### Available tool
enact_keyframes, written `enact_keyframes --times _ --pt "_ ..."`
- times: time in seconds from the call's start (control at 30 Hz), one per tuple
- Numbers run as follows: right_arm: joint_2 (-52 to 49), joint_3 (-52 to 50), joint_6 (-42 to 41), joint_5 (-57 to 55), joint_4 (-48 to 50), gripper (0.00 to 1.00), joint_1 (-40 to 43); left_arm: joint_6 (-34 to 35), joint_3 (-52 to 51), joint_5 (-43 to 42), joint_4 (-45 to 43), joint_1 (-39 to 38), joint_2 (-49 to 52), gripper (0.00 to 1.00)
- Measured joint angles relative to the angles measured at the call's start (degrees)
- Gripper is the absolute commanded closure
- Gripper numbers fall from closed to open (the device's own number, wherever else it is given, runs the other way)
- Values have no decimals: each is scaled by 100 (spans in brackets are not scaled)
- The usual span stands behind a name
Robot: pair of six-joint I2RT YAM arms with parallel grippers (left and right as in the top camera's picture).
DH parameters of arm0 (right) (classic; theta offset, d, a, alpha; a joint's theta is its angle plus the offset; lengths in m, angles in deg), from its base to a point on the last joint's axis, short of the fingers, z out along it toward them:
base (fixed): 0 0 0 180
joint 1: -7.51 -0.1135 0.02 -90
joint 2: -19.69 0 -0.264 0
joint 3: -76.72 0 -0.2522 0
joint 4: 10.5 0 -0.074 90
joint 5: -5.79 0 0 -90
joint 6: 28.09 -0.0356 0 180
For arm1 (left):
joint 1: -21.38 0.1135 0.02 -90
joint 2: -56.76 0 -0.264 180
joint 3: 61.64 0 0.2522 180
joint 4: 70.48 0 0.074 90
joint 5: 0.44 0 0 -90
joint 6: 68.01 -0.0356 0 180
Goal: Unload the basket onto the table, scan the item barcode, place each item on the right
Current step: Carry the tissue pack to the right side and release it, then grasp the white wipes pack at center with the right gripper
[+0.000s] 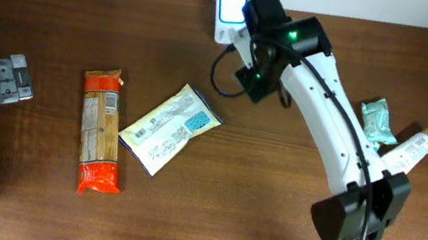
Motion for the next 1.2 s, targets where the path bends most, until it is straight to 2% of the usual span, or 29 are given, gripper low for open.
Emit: enact_keyframes --times 0.13,0.2,0.37,0.4,0.47,0.5,0.53,0.57,0.6,0.77,0.87,0.97,1.1,1.17,1.2 --pt "-68 -1252 -944 83 337 96 872 0 0 0 7 0 0 1" --pt "-98 -1746 -1650 81 450 96 1624 0 0 0 4 0 0 1" --pt "-109 -2024 -2396 59 487 94 3235 -2 0 -2 4 0 0 1" --pt "-109 -2026 -2424 66 483 88 3399 0 0 -2 4 0 0 1" --pt "-109 -2028 -2490 63 417 84 3720 -2 0 -2 4 0 0 1" --pt "-109 -2028 -2514 66 396 77 3834 0 0 -2 4 0 0 1" --pt "-109 -2028 -2522 66 374 58 3947 0 0 -2 4 0 0 1" --pt "-109 -2028 -2529 66 372 43 4015 -2 0 -2 4 0 0 1" --pt "-109 -2028 -2531 68 372 35 4044 0 0 -2 4 0 0 1" --pt "-109 -2011 -2524 133 225 30 4030 0 0 -2 4 0 0 1" --pt "-120 -1530 -2229 612 -48 29 3748 0 0 -2 4 0 0 1" --pt "-118 -1228 -1840 1606 428 28 2789 -2 0 -2 7 0 0 1" --pt "-118 -1224 -1777 2194 1281 27 1475 -2 0 0 4 0 0 1" --pt "-118 -1224 -1847 2334 1580 17 734 0 0 0 4 0 0 1" --pt "-118 -1224 -1989 2376 1814 1 293 -2 0 -2 2 0 0 1"
